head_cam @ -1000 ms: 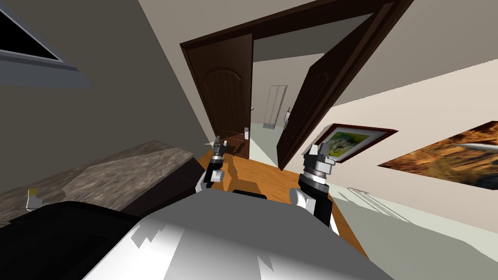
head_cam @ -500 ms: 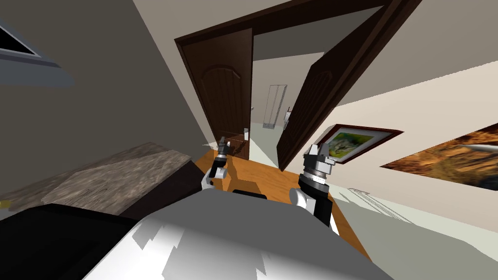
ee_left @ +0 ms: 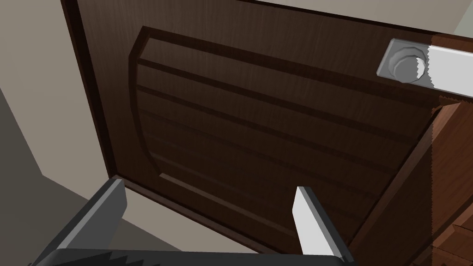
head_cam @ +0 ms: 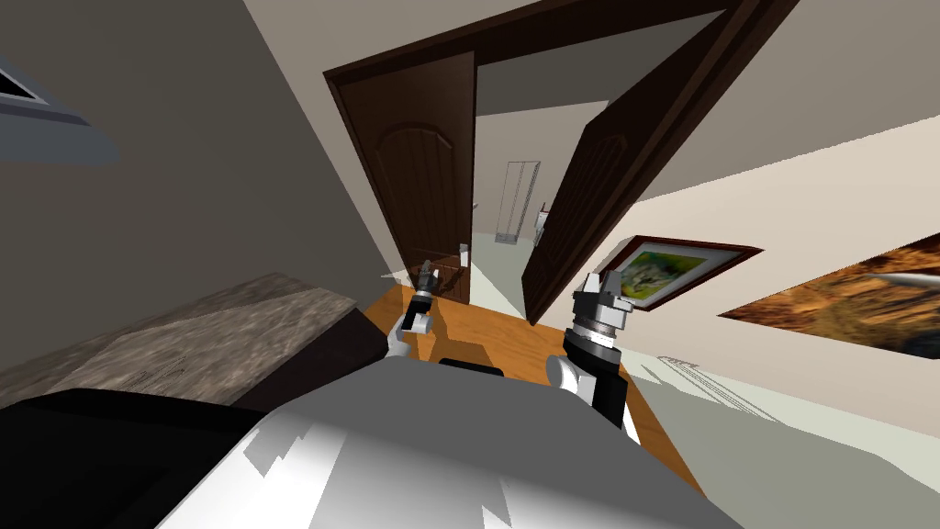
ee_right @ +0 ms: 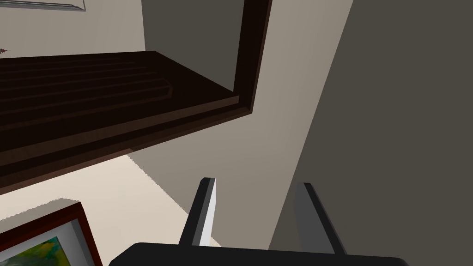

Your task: Push the door open

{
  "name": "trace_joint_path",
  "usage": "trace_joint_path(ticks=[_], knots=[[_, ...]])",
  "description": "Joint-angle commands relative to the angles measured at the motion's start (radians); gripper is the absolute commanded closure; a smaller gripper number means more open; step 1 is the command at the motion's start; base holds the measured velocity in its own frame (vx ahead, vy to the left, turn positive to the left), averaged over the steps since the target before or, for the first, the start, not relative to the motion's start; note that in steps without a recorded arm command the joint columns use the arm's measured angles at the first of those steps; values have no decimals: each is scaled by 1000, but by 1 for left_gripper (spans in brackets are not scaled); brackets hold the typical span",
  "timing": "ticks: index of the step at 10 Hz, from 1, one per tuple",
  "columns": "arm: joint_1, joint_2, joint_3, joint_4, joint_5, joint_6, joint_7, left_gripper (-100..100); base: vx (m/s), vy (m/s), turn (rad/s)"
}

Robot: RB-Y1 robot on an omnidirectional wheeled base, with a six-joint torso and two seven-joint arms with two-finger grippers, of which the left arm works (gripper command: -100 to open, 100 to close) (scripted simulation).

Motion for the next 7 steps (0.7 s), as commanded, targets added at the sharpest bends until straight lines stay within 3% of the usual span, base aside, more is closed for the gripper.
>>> trace_joint_path(ticks=[1,2,3,4,5,6,7], knots=[[-20,1,-1,48,1,2,-5,-100,56,26,-17],[-50,4,-2,83,4,2,-9,-100,57,32,-18],[-50,4,-2,98,4,2,-9,-100,51,30,-15],[-80,6,-4,131,6,3,-14,-100,52,21,-18],[-80,6,-4,149,6,3,-14,-100,46,16,-17],[-110,8,-5,174,9,3,-19,-100,50,18,-26],[-110,8,-5,199,9,3,-19,-100,43,22,-14]])
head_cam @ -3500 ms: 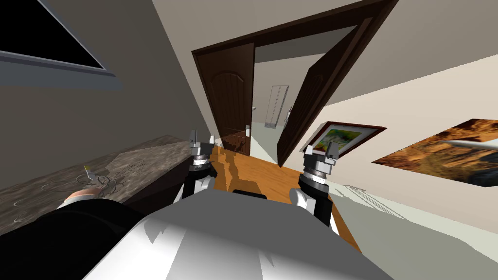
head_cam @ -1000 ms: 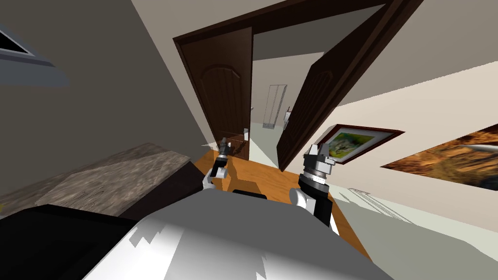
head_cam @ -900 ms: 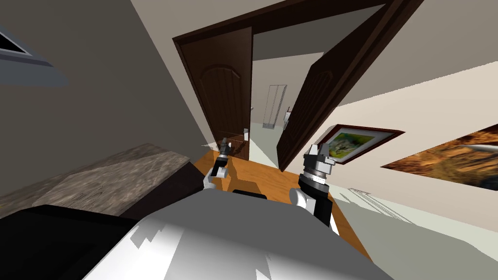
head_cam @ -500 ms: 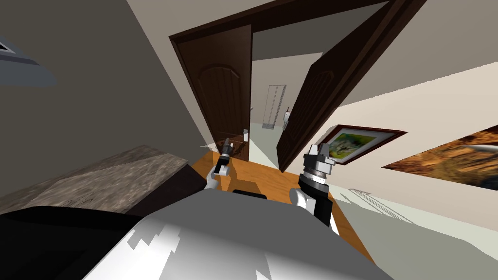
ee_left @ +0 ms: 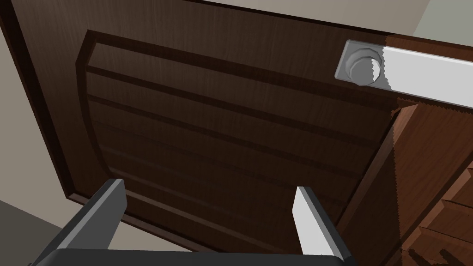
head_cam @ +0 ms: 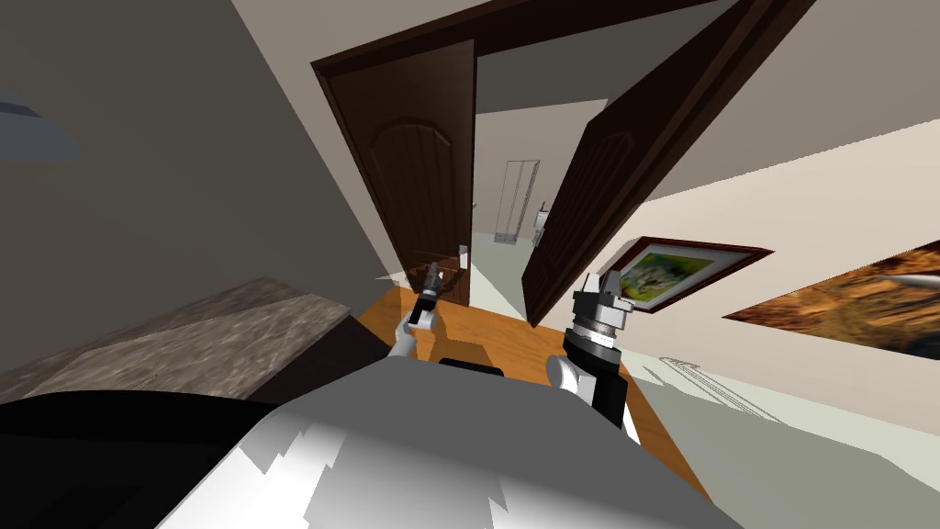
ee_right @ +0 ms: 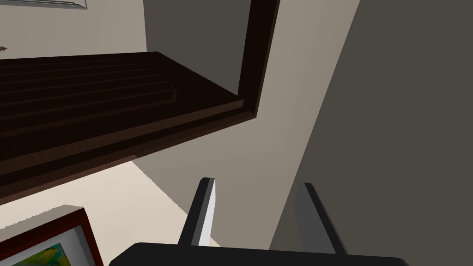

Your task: Push the door open

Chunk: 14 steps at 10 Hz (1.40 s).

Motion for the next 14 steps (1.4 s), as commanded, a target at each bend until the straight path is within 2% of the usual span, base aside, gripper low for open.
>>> trace_joint_path(ticks=[1,2,3,4,5,6,7,8,9,10,12,13,14], knots=[[-35,2,-2,50,3,2,-6,-100,44,24,-23],[-35,2,-2,65,3,2,-6,-100,45,24,-14],[-64,4,-3,99,5,3,-11,-100,52,21,-24],[-64,4,-3,113,5,3,-11,-100,43,16,-11],[-93,6,-5,153,8,4,-16,-100,54,20,-21],[-93,6,-5,162,8,4,-16,-100,46,19,-13],[-123,7,-6,203,10,4,-20,-100,41,27,-21],[-123,7,-6,211,10,4,-20,-100,44,23,-15],[-150,8,-7,247,12,5,-25,-100,55,17,-20],[-150,8,-7,257,12,5,-25,-100,50,17,-11],[-205,10,-10,328,17,6,-34,-100,75,28,-30],[-205,10,-10,348,17,6,-34,-100,62,27,-13],[-230,10,-11,390,19,6,-37,-100,50,24,-14]])
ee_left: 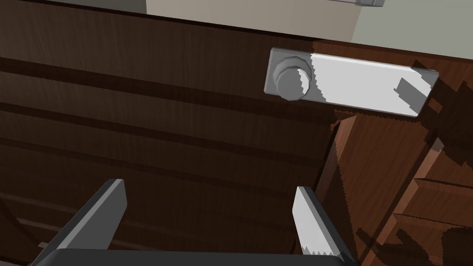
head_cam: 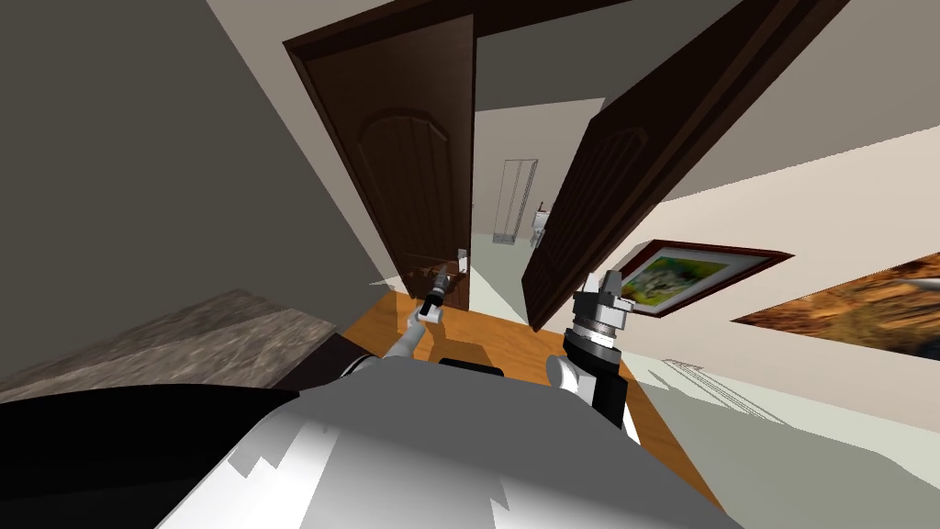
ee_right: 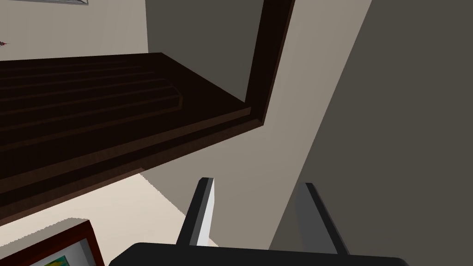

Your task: Push the door open

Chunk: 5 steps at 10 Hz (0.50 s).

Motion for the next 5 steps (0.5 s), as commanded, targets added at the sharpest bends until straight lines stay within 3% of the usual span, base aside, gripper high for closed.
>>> trace_joint_path(ticks=[1,2,5], knots=[[-34,-1,-2,50,3,2,-7,-100,76,28,-35],[-34,-1,-2,63,3,2,-7,-100,57,25,-11],[-102,-1,-6,163,8,3,-18,-100,65,27,-24]])
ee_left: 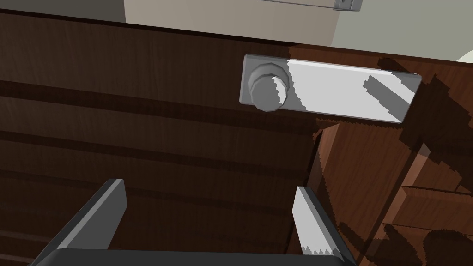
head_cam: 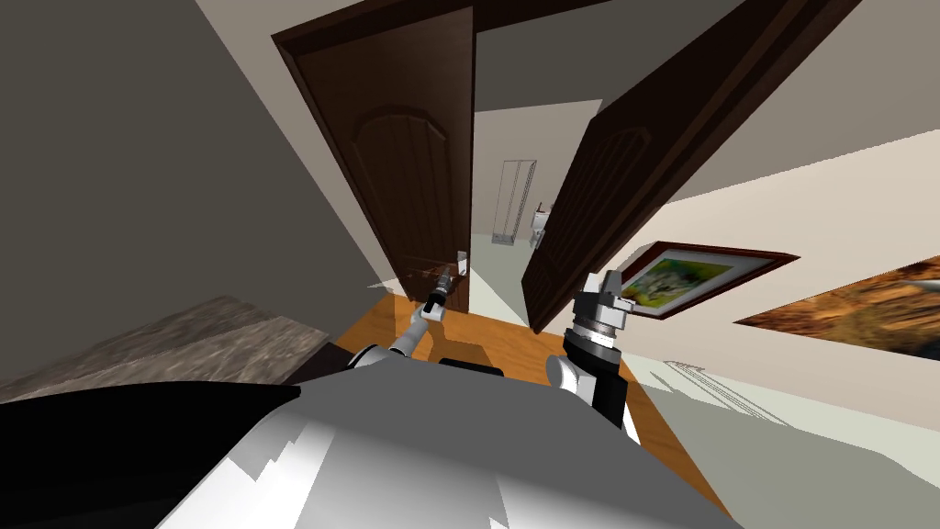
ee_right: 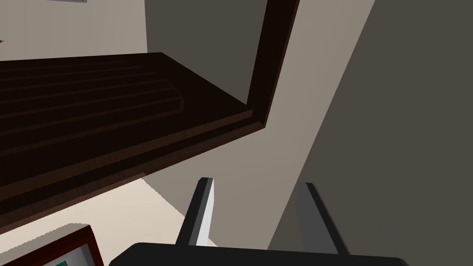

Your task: Push the door open

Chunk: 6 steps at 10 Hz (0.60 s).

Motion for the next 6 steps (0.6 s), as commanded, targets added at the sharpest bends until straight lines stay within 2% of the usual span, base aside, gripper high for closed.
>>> trace_joint_path(ticks=[1,4,5,6], knots=[[-37,-2,0,50,3,5,-8,-100,90,30,-28],[-88,-3,-3,148,7,6,-16,-100,83,33,-21],[-88,-3,-3,148,7,6,-16,-100,51,24,-7],[-100,-3,-4,168,8,6,-18,-100,41,14,-4]])
